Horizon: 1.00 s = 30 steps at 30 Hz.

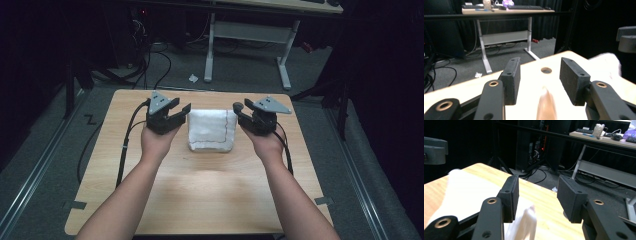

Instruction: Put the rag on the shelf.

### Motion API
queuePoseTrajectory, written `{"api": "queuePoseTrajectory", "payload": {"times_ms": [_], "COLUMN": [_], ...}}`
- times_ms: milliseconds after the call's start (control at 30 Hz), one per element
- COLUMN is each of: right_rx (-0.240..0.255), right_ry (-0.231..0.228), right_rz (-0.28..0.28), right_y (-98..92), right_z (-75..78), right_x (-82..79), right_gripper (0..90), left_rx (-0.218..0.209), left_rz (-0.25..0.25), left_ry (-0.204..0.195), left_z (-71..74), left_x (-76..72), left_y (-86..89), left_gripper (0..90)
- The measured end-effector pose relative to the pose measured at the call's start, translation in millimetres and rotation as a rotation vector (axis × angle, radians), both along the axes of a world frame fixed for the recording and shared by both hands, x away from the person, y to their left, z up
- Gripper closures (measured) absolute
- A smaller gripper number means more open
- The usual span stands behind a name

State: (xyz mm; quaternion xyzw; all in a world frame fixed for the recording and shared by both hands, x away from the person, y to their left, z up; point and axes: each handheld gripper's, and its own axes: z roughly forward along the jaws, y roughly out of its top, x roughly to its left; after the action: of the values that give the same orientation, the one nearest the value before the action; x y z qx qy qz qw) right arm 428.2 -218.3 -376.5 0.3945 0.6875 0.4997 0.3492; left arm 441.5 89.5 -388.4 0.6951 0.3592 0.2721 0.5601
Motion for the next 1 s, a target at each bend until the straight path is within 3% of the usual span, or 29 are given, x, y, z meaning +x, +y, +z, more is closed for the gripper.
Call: {"api": "queuePoseTrajectory", "payload": {"times_ms": [133,267,400,467,533,600,633,700,733,767,833,900,933,967,1000], "right_rx": [-0.032,-0.05,-0.084,-0.1,-0.116,-0.132,-0.14,-0.133,-0.118,-0.119,-0.104,-0.156,-0.161,-0.14,-0.074], "right_ry": [-0.008,0.014,0.052,0.075,0.121,0.162,0.172,0.201,0.215,0.221,0.221,0.291,0.276,0.278,0.303], "right_rz": [0.013,0.034,0.038,0.012,0.003,0.012,0.017,0.016,0.009,-0.01,-0.027,0.013,-0.005,-0.021,-0.043], "right_y": [-2.6,-5.6,-6.2,-4.9,-2.9,-0.1,0.9,1.6,0.7,-1.0,-9.4,-17.0,-22.4,-27.8,-36.4], "right_z": [-12.7,-28.7,-51.1,-63.7,-77.4,-91.1,-95.9,-109.6,-116.3,-123.8,-142.8,-151.0,-151.7,-151.3,-150.5], "right_x": [-21.1,-39.6,-55.6,-61.8,-66.1,-69.0,-70.3,-77.1,-81.6,-87.5,-99.2,-97.9,-97.5,-96.0,-92.1], "right_gripper": [50.1,48.9,50.4,54.0,54.6,52.2,51.1,48.8,48.0,47.4,49.7,46.0,46.6,46.4,46.1], "left_rx": [0.021,0.023,0.037,0.052,0.058,0.087,0.123,0.158,0.15,0.147,0.162,0.206,0.202,0.183,0.167], "left_rz": [-0.015,-0.019,-0.023,-0.027,-0.031,-0.038,-0.035,-0.025,-0.015,-0.01,-0.048,-0.044,-0.046,-0.054,-0.058], "left_ry": [0.001,0.027,0.084,0.119,0.174,0.222,0.228,0.199,0.202,0.229,0.221,0.212,0.233,0.286,0.317], "left_z": [-17.9,-40.9,-68.1,-82.0,-98.8,-112.9,-120.7,-131.5,-134.9,-133.4,-127.8,-130.0,-132.2,-135.2,-136.8], "left_x": [-21.7,-42.8,-60.6,-68.1,-75.1,-80.6,-86.5,-101.4,-108.3,-111.5,-115.9,-116.9,-115.1,-110.6,-107.4], "left_y": [13.0,28.5,43.5,49.6,52.8,53.5,53.4,54.4,55.5,54.6,50.5,47.5,47.4,48.1,48.7], "left_gripper": [51.2,51.0,51.5,51.2,50.9,50.5,50.4,50.0,51.4,55.0,51.7,49.8,49.8,49.6,49.1]}}
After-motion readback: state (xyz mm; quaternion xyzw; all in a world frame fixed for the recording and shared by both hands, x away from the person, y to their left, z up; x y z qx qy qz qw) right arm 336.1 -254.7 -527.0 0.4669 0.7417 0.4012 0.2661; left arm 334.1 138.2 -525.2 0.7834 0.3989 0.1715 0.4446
